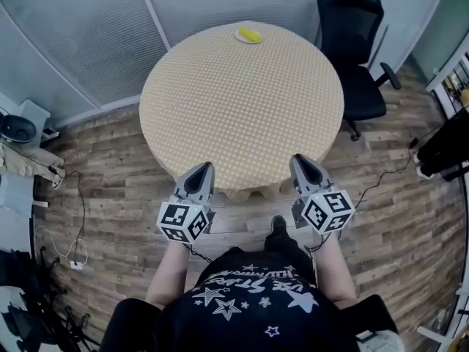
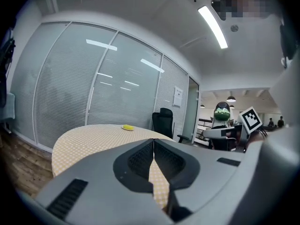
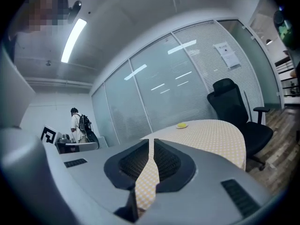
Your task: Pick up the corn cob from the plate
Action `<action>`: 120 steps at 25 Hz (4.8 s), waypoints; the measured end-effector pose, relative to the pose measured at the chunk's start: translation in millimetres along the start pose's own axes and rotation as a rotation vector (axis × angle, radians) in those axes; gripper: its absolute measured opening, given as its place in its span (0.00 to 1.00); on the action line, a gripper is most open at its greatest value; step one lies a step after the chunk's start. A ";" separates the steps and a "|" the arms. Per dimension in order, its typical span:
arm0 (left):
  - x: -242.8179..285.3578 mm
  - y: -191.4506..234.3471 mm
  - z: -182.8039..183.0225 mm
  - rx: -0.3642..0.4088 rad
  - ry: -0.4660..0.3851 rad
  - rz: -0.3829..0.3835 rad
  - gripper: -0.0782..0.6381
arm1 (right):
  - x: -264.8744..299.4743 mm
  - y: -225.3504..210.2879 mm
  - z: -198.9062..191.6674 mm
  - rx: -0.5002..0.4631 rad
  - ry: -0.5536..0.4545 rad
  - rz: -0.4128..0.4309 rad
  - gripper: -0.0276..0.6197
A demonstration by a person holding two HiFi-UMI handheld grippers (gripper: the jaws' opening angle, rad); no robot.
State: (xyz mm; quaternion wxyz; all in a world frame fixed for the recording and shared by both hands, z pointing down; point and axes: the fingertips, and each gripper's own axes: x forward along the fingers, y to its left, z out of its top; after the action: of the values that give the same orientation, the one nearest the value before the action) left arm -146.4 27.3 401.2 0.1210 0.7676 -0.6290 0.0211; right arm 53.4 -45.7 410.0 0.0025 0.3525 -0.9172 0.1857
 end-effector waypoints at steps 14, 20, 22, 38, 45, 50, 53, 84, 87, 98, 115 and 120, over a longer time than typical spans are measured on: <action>103.7 -19.4 21.4 -0.003 -0.021 0.179 0.12 | 64.1 -123.6 43.4 0.003 0.068 0.120 0.10; 127.0 10.3 31.4 0.004 -0.027 0.174 0.12 | 114.3 -125.8 47.5 0.009 0.091 0.136 0.10; 132.8 30.2 42.3 0.007 -0.047 0.172 0.12 | 134.6 -122.8 56.9 0.006 0.081 0.131 0.10; 215.9 122.3 105.4 0.004 -0.117 0.095 0.12 | 252.4 -171.5 126.1 -0.064 0.110 0.011 0.10; 269.6 130.5 116.2 0.017 -0.095 0.124 0.12 | 305.7 -216.9 132.8 0.012 0.114 0.046 0.10; 314.0 146.2 125.5 -0.002 -0.087 0.165 0.12 | 361.6 -242.8 139.6 0.030 0.152 0.103 0.10; 345.6 154.9 127.9 -0.009 -0.078 0.184 0.12 | 400.8 -257.3 147.4 0.012 0.199 0.153 0.10; 454.6 284.4 63.4 -0.091 0.039 0.326 0.12 | 739.7 -324.8 35.1 -0.322 0.827 0.225 0.37; 456.8 287.1 51.2 -0.105 0.047 0.333 0.12 | 747.3 -327.3 23.3 -0.341 0.864 0.224 0.37; 462.3 297.4 32.3 -0.137 0.057 0.334 0.12 | 766.3 -331.0 4.0 -0.437 0.997 0.173 0.38; 449.1 305.8 19.8 -0.167 0.049 0.349 0.12 | 772.9 -329.6 -19.8 -0.574 1.078 0.106 0.43; 453.2 298.4 16.5 -0.172 0.061 0.338 0.12 | 770.3 -331.9 -17.4 -0.607 1.038 0.155 0.43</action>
State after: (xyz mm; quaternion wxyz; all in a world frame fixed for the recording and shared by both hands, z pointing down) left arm -343.9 -465.1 516.4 0.2002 0.6368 -0.7445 0.0106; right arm -312.7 -763.6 643.1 0.5364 0.1318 -0.8313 0.0629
